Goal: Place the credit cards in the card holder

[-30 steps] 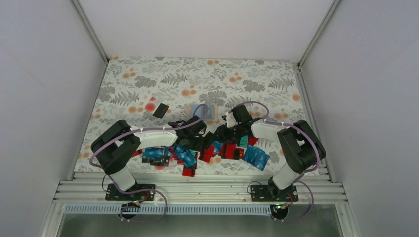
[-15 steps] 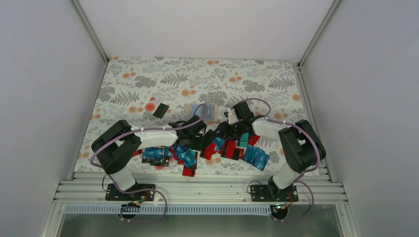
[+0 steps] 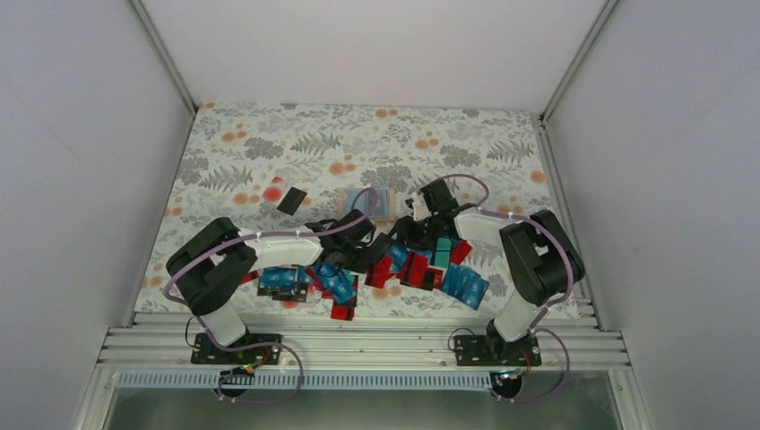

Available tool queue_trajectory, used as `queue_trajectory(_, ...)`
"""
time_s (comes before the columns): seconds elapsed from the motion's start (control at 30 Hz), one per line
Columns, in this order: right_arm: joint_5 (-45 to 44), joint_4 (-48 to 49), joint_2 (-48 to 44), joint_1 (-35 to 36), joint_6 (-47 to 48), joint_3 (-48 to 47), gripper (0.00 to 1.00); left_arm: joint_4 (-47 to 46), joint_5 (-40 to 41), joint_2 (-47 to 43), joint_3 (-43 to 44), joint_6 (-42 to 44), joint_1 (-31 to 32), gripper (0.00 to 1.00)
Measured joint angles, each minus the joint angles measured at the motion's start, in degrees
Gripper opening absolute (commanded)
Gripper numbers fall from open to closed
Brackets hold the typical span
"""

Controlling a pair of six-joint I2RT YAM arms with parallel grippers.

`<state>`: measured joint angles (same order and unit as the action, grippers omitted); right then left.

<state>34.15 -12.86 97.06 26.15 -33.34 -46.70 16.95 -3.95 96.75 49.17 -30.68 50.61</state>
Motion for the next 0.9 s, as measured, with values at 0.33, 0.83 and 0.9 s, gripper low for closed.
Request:
queue_trajectory(0.33, 1.88, 1.31, 2.19, -0.09, 0.39, -1.44, 0.46, -1.9, -0.61, 0.31, -0.33, 0.0, 0.0, 0.04)
queue_trajectory(0.83, 4.52, 1.07, 6.51, -0.09, 2.34, -5.57, 0.38, -4.52, -1.22, 1.22, -0.33, 0.04, 0.0, 0.04)
queue_trajectory(0.9, 4.92, 1.11, 6.84, -0.09, 2.54, -5.81, 0.36, -4.68, -1.25, 1.25, -0.39, 0.07, 0.0, 0.04)
